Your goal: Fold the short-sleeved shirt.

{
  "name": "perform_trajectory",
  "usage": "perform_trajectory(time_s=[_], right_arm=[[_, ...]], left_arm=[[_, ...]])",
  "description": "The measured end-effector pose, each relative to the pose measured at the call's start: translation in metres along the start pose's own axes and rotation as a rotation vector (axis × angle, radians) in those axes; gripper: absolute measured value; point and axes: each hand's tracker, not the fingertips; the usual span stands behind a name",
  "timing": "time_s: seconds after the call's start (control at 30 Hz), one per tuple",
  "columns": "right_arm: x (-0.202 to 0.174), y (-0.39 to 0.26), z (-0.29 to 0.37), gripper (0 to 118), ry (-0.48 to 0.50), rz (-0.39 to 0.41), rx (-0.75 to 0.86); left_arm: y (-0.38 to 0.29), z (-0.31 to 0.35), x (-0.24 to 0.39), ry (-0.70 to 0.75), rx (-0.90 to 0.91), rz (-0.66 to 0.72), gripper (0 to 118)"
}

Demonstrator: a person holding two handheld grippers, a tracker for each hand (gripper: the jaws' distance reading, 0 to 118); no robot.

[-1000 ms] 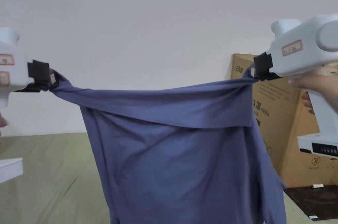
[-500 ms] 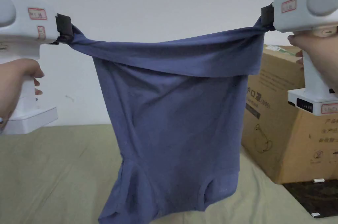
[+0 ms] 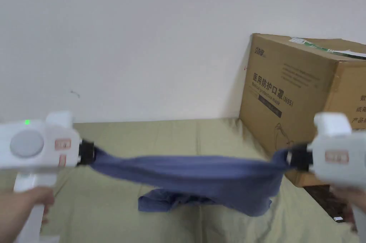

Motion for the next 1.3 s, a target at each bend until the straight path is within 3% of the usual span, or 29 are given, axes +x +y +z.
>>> perform_trajectory(time_s=[0.13, 0.23, 0.3, 0.37, 0.5, 0.57, 0.7, 0.73, 0.77, 0.8, 0.83, 0.87, 0.9, 0.93, 1.1, 1.17, 1.2, 1.23, 1.27, 1.3], right_arm=[[-0.011, -0.127, -0.059, 2, 0.033, -0.021, -0.292], [-0.03, -0.193, -0.081, 2, 0.117, -0.101, -0.5], [-0.048, -0.221, -0.077, 2, 0.14, -0.128, -0.546], [-0.067, -0.234, -0.069, 2, 0.2, -0.108, -0.579], [-0.108, -0.249, -0.051, 2, 0.322, -0.005, -0.639], [-0.126, -0.255, -0.043, 2, 0.325, 0.04, -0.641], [-0.138, -0.26, -0.045, 2, 0.282, 0.052, -0.653], [-0.137, -0.259, -0.046, 4, 0.281, 0.048, -0.652], [-0.132, -0.256, -0.043, 9, 0.31, 0.016, -0.629], [-0.127, -0.252, -0.036, 28, 0.361, -0.031, -0.558], [-0.124, -0.246, -0.03, 72, 0.352, -0.06, -0.502], [-0.121, -0.239, -0.023, 104, 0.321, -0.066, -0.466], [-0.116, -0.233, -0.016, 118, 0.313, -0.074, -0.419], [-0.107, -0.224, -0.001, 117, 0.294, -0.116, -0.289], [-0.083, -0.188, 0.044, 117, 0.193, -0.092, -0.088], [-0.07, -0.181, 0.065, 108, 0.143, -0.114, 0.081], [-0.063, -0.179, 0.075, 98, 0.133, -0.127, 0.169], [-0.055, -0.179, 0.084, 73, 0.129, -0.152, 0.252], [-0.049, -0.179, 0.091, 36, 0.113, -0.176, 0.311], [-0.046, -0.18, 0.096, 0, 0.059, -0.203, 0.355]], left_arm=[[-0.116, -0.028, -0.054, 0.071, -0.28, 0.112, 4], [-0.17, -0.016, -0.091, 0.106, -0.318, 0.17, 4], [-0.187, 0.004, -0.115, 0.115, -0.298, 0.249, 4], [-0.195, 0.034, -0.131, 0.112, -0.272, 0.302, 4], [-0.204, 0.069, -0.153, 0.212, -0.245, 0.267, 4], [-0.208, 0.078, -0.162, 0.239, -0.266, 0.297, 4], [-0.221, 0.086, -0.157, 0.235, -0.312, 0.338, 5], [-0.223, 0.088, -0.154, 0.224, -0.307, 0.346, 12], [-0.223, 0.094, -0.15, 0.215, -0.298, 0.349, 24], [-0.224, 0.098, -0.147, 0.168, -0.271, 0.359, 43], [-0.223, 0.104, -0.143, 0.117, -0.244, 0.375, 77], [-0.223, 0.11, -0.138, 0.089, -0.222, 0.385, 98], [-0.22, 0.12, -0.131, 0.066, -0.184, 0.388, 105], [-0.217, 0.131, -0.123, 0.054, -0.131, 0.382, 103], [-0.202, 0.183, -0.086, 0.09, 0.124, 0.349, 103], [-0.201, 0.204, -0.07, 0.179, 0.251, 0.33, 101], [-0.203, 0.214, -0.061, 0.231, 0.301, 0.322, 96], [-0.208, 0.223, -0.053, 0.273, 0.35, 0.314, 81], [-0.212, 0.231, -0.046, 0.312, 0.387, 0.308, 56], [-0.213, 0.233, -0.045, 0.323, 0.402, 0.308, 14]])
